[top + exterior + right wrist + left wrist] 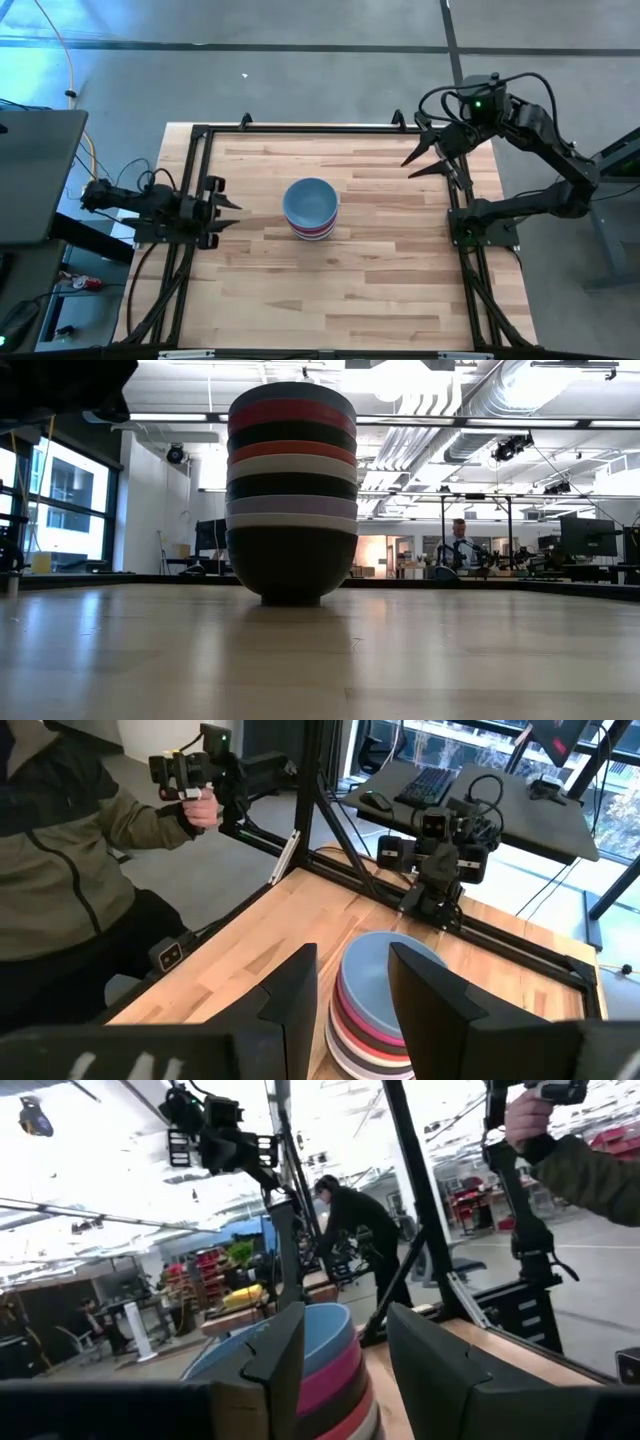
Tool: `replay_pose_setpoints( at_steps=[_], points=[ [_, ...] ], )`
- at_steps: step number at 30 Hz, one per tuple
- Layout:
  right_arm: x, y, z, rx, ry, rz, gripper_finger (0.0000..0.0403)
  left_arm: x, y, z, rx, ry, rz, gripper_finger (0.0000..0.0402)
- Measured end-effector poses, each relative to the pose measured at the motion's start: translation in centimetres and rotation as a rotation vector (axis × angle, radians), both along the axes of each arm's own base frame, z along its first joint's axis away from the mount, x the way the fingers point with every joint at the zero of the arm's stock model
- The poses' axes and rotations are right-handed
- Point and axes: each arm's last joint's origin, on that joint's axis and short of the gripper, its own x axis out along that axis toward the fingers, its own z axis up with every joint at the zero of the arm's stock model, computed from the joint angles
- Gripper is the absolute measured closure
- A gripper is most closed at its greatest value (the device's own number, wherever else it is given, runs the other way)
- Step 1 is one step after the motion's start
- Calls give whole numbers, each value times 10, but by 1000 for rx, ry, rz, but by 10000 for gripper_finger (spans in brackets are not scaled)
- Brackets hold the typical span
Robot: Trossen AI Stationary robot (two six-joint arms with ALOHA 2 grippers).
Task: Nest bowls inside each other
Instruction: Return to Home Position
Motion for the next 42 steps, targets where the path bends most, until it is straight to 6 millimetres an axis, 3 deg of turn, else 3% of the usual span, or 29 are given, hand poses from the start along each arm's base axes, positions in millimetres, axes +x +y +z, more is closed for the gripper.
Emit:
replay_pose_setpoints(
  at_steps=[6, 12, 17, 22, 31, 42],
  points=[
    [0, 0, 0, -9, -7, 5, 284, 0, 6, 0, -14, 0, -3, 259],
    [0, 0, 1, -1, -8, 4, 284, 3, 17, -16, -137, 161, 132, 255],
    [0, 0, 1, 12, -2, 0, 284, 2, 21, -13, -199, 130, 119, 254],
    [1, -1, 2, 22, -3, -16, 284, 2, 20, -12, -247, 122, 46, 254],
    [2, -1, 3, 20, -12, -41, 284, 3, 20, -24, -338, 240, 64, 254],
    [2, -2, 3, 36, -3, -48, 284, 7, 13, -27, -300, 293, 5, 254]
  ],
)
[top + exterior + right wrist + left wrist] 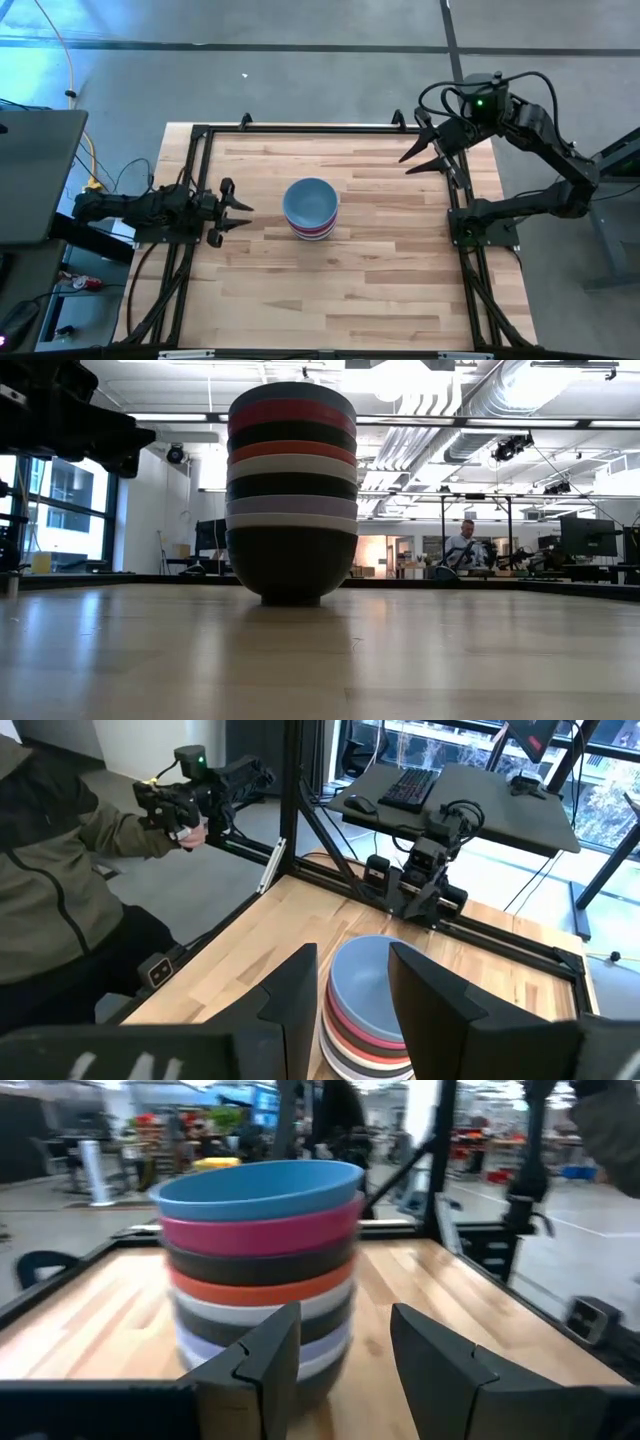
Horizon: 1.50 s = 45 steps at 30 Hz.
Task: Nest bowls inside each other
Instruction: Return to Home Position
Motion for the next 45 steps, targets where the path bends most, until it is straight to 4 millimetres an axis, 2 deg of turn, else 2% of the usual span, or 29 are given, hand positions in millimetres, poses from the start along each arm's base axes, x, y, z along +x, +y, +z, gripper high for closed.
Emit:
replay_pose_setpoints(
  at_steps=[6, 13, 19, 23, 31, 45],
  points=[
    [0, 0, 0, -8, -3, 1, 284, 0, -4, 2, 10, -20, -98, 254],
    [0, 0, 0, -5, -2, 0, 284, 0, -3, 5, 13, -55, -65, 254],
    [0, 0, 0, -2, -1, -1, 284, 0, 3, 4, -46, -46, 126, 254],
    [0, 0, 0, -2, -1, -1, 284, 0, 4, 1, -24, -14, 163, 254],
    [0, 0, -1, -5, 3, 2, 284, 0, 0, -1, 33, 18, 58, 254],
    [-2, 1, -5, -13, 39, 13, 284, 0, 0, -1, 37, 18, 56, 254]
  ],
)
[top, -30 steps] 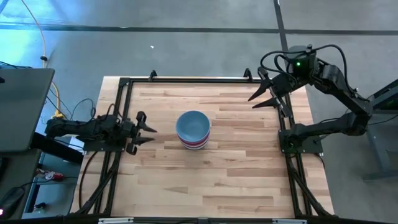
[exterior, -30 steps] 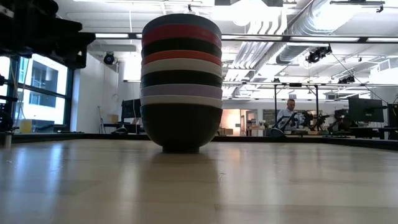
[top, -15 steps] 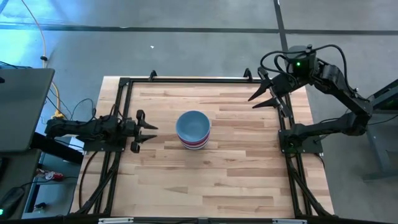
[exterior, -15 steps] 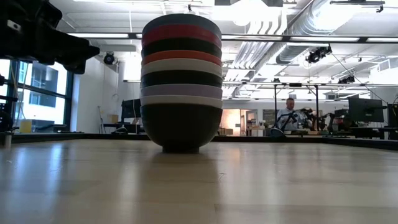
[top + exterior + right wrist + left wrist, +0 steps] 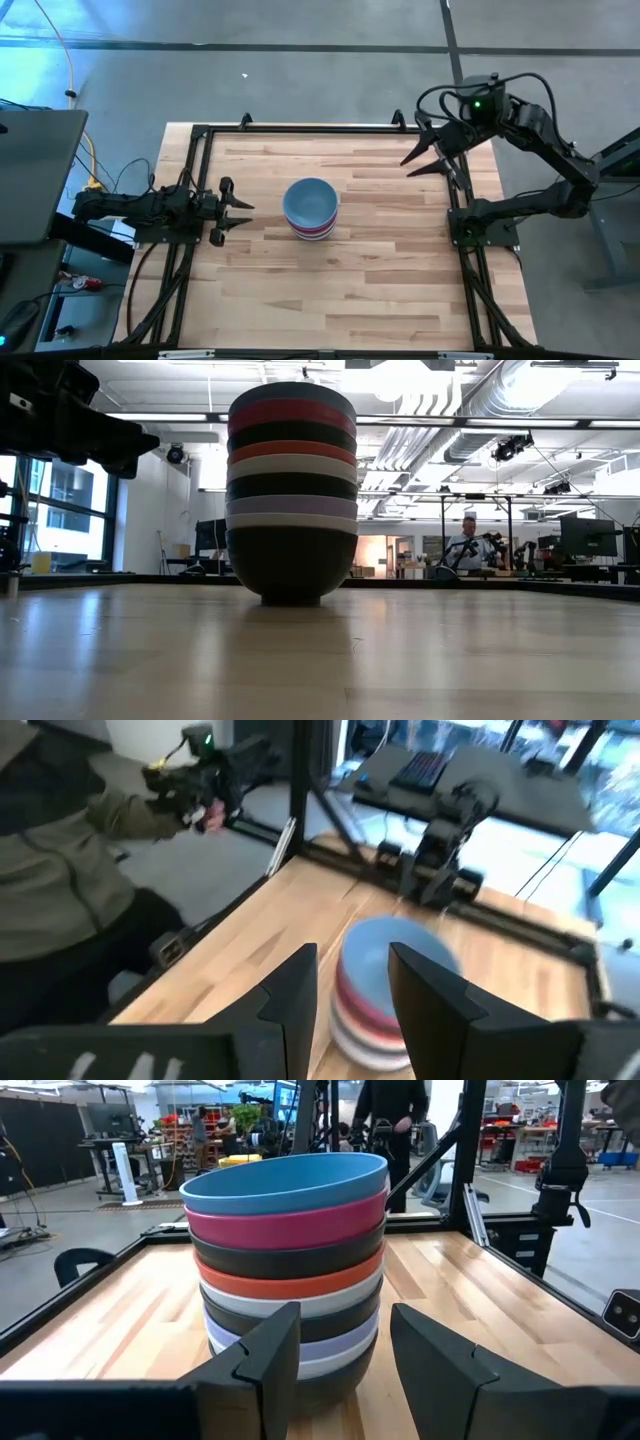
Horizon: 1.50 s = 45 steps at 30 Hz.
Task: Nest bowls inside each other
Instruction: Return to Home Position
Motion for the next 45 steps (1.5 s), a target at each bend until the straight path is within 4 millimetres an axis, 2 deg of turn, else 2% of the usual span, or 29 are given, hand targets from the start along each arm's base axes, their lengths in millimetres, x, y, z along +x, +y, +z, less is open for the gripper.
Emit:
replay_pose_setpoints(
  at_steps=[5, 10, 13, 17, 20, 24, 28, 32, 40, 45],
  points=[
    [-10, 5, -10, 28, 105, 37, 284, 0, 0, 0, 0, 0, 0, 254],
    [-19, 9, -10, 57, 96, 33, 284, 0, 0, 0, 0, -1, 0, 254],
    [-30, 11, -18, 61, 103, -52, 284, 0, 0, 0, 0, 0, 0, 254],
    [-54, 14, -34, 88, 76, -215, 284, 0, 0, 0, 0, -1, 0, 254],
    [-76, 21, -44, 110, -3, -317, 284, 0, 0, 0, 0, -1, 0, 254],
    [-103, 32, -49, 132, -207, -473, 284, 0, 0, 0, 0, -1, 0, 254],
    [-120, 34, -57, 179, -421, -721, 284, 0, 0, 0, 0, -1, 0, 254],
    [-127, 29, -65, 141, -545, -989, 284, 0, 0, 0, 0, -1, 0, 254],
    [-126, 19, -69, -3, -540, -1293, 284, 0, 0, 0, 0, -1, 0, 254],
    [-125, 18, -71, 0, -534, -1294, 284, 0, 0, 0, 0, -1, 0, 254]
  ],
)
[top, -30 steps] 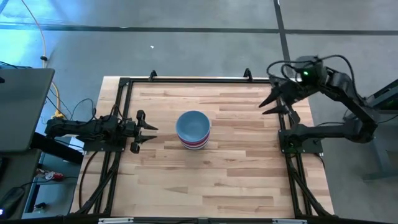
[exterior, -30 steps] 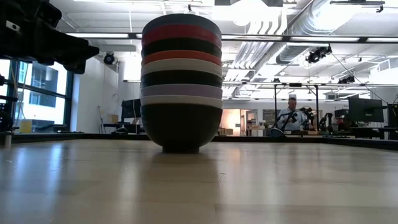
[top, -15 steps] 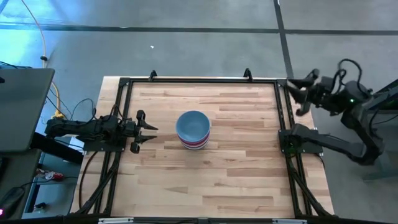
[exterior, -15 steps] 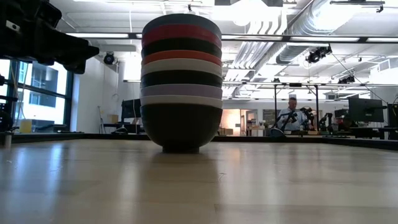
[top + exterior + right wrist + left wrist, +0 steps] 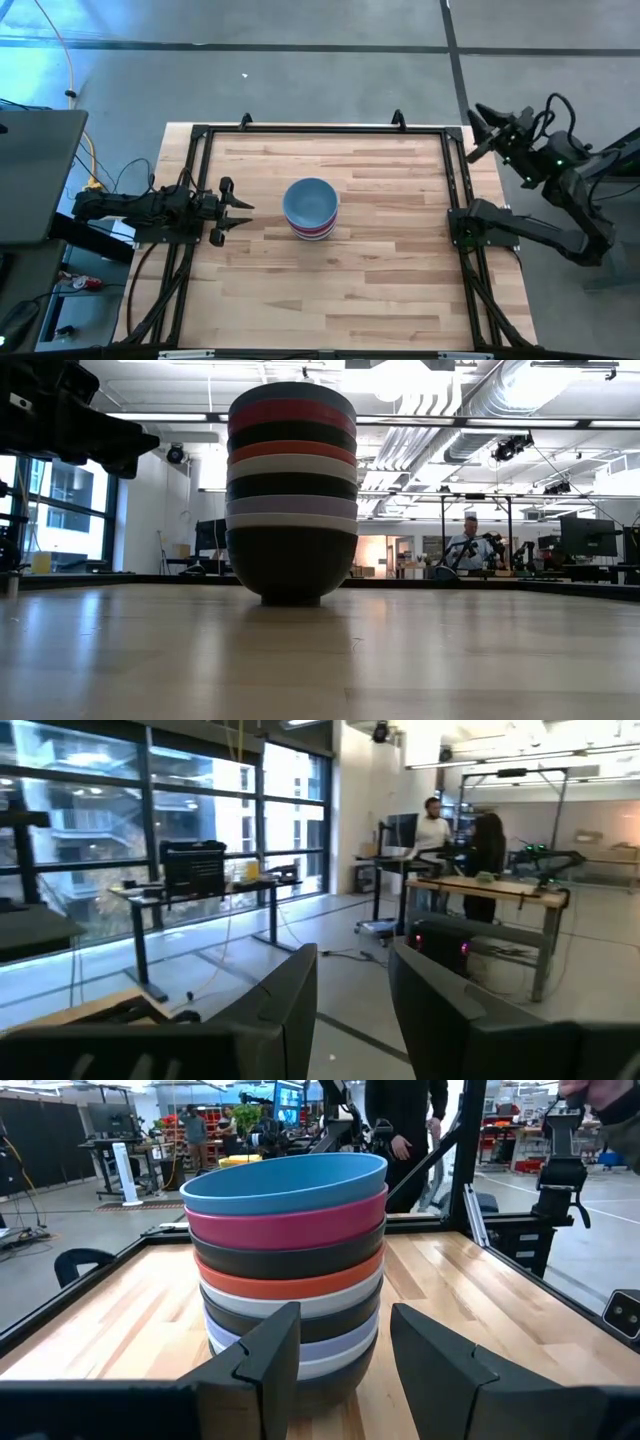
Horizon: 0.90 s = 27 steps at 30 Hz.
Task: Nest bowls inside each other
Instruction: Return to Home Position
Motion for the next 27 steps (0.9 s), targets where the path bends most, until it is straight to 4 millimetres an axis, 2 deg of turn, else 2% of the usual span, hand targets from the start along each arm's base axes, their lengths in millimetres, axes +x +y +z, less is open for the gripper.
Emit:
replay_pose_setpoints(
  at_steps=[3, 8, 10, 17, 20, 23, 27],
  points=[
    [6, -4, -14, 3, -2, -23, 284, 0, 0, 0, 0, 0, 0, 254],
    [10, -15, -47, 16, -10, -291, 284, 0, 0, 0, 0, 0, 0, 254],
    [16, -19, -64, 38, -21, -285, 284, 0, 0, 0, 0, 0, 0, 254],
    [46, -23, -118, 123, -134, 100, 284, 0, 0, 0, 0, 0, 0, 254],
    [55, -20, -135, 131, -173, 240, 284, 0, 0, 0, 0, 0, 0, 254],
    [61, -15, -145, 145, -169, 332, 284, 0, 0, 0, 0, 0, 0, 254],
    [65, -7, -147, 152, -152, 451, 284, 0, 0, 0, 0, 0, 0, 254]
  ],
)
